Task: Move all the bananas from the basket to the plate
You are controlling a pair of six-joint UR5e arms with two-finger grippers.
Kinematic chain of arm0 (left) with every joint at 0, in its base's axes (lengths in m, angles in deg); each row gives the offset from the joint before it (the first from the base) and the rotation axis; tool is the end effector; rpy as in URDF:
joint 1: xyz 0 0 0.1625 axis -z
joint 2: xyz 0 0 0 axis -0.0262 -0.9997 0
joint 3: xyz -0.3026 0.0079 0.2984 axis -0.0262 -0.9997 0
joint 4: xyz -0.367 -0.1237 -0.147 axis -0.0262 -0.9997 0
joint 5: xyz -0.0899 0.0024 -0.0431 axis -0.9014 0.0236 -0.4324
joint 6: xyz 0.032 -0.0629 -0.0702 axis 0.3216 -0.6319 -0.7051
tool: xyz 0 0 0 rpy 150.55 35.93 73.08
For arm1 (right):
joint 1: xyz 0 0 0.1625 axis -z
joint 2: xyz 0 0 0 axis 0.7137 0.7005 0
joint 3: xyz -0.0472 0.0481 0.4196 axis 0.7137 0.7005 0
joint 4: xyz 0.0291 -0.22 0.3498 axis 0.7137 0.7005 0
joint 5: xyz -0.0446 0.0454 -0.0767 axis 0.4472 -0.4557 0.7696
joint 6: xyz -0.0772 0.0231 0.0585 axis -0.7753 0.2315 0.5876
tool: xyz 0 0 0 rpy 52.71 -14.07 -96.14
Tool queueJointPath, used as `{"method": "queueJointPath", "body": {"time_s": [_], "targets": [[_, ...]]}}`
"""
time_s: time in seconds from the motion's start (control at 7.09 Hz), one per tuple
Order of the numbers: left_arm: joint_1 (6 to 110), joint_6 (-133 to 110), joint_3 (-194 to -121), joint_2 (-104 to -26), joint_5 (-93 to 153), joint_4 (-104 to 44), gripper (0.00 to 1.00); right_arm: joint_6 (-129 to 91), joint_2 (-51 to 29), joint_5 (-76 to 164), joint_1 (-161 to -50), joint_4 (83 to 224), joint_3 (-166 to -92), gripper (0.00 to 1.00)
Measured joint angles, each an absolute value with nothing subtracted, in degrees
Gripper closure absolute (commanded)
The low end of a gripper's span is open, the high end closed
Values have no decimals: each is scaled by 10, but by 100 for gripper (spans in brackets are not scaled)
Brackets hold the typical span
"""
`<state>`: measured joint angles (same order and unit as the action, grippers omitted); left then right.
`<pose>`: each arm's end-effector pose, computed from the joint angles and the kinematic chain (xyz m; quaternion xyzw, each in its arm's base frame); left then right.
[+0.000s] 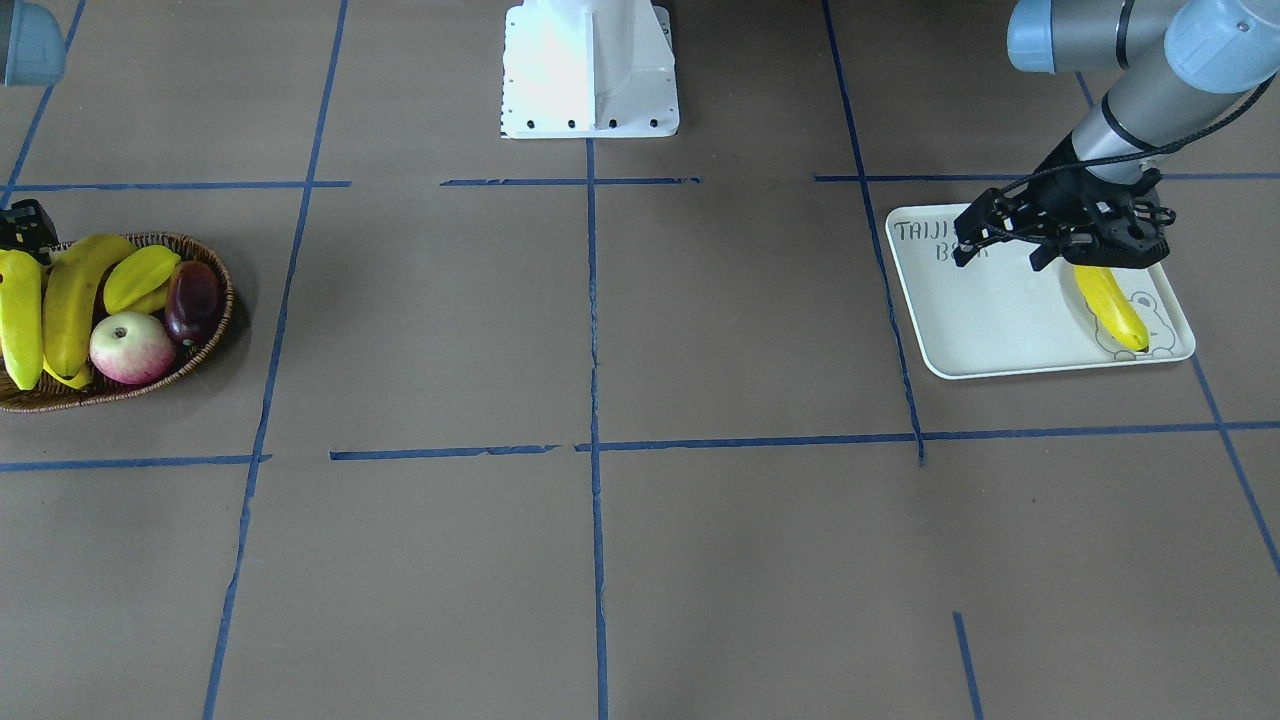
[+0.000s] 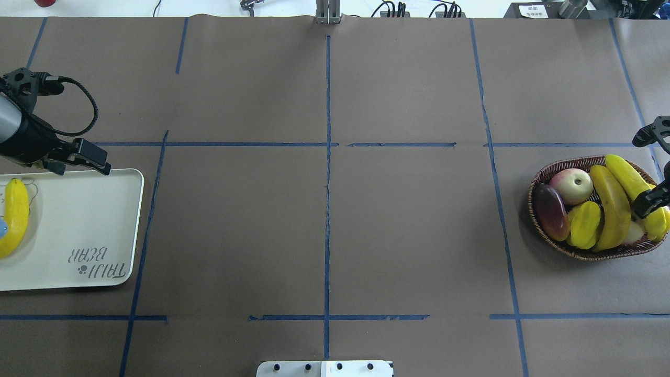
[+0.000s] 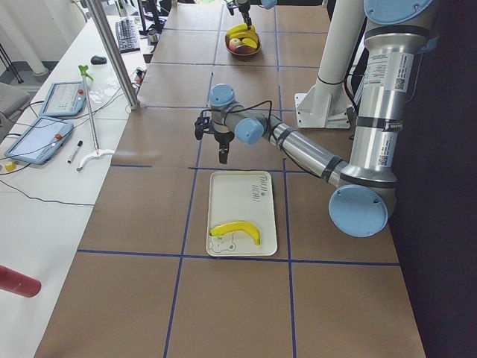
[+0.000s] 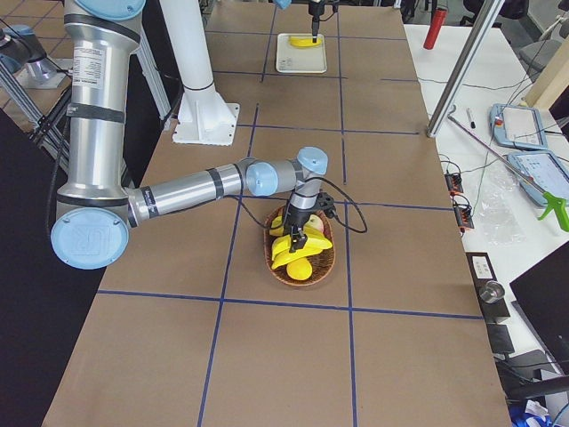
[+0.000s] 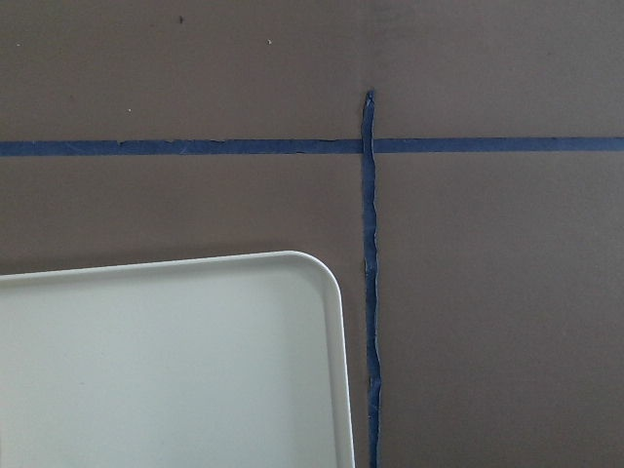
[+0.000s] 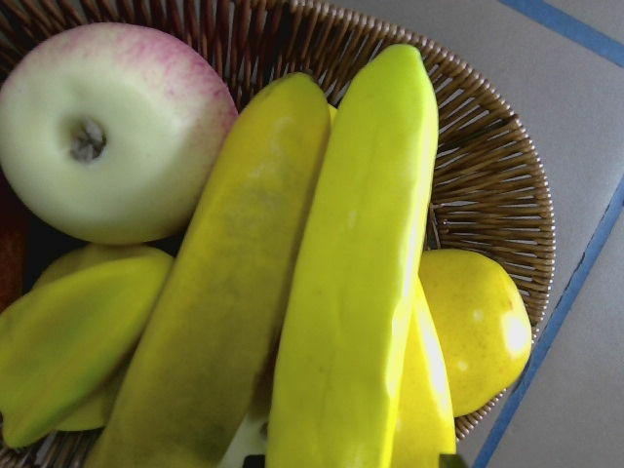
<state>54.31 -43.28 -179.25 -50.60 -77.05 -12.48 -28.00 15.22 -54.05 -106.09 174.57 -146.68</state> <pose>0.2286 -0.4634 0.4055 0.0233 0.4310 0.0056 0.9020 -0.1469 -0.4270 0.5585 -0.0271 -0.2724 -0.1999 0.9408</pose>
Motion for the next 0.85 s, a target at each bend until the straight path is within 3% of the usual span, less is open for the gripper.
{"method": "queueJointPath", "body": {"time_s": [0.42,0.85], "targets": [[543,-433,-1792,-506,-771,-125,0,-282,152,-541,-1061,1747,-1466,50],[543,-432,-1791,-506,-771,-125,0,-285,151,-541,-1061,1748,-1467,79]]}}
